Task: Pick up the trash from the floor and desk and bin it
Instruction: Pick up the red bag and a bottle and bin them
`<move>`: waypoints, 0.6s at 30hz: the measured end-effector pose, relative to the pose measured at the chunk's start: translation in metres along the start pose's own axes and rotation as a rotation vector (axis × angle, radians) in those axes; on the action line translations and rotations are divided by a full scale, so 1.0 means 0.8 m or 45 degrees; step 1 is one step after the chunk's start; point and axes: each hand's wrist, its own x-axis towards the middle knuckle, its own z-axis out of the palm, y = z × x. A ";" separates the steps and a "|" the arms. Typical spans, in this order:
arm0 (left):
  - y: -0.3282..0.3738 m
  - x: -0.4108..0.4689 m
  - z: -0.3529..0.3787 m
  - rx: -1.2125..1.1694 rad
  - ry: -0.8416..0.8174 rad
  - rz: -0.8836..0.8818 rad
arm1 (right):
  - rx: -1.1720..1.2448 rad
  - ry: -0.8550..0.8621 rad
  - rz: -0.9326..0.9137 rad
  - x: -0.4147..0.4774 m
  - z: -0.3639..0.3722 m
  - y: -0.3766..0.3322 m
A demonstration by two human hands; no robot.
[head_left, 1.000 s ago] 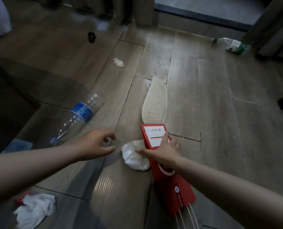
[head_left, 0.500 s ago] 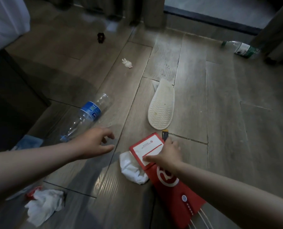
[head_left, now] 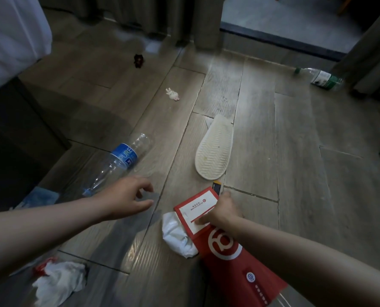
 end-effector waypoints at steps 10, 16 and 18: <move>0.000 -0.003 0.000 0.003 0.006 0.034 | 0.648 -0.292 -0.134 -0.046 -0.038 0.023; 0.002 -0.001 -0.002 -0.019 0.004 0.040 | 0.447 -0.449 -0.441 -0.081 -0.013 0.024; 0.001 0.000 -0.004 -0.020 0.005 0.042 | 0.177 -0.166 -0.488 -0.072 0.002 0.023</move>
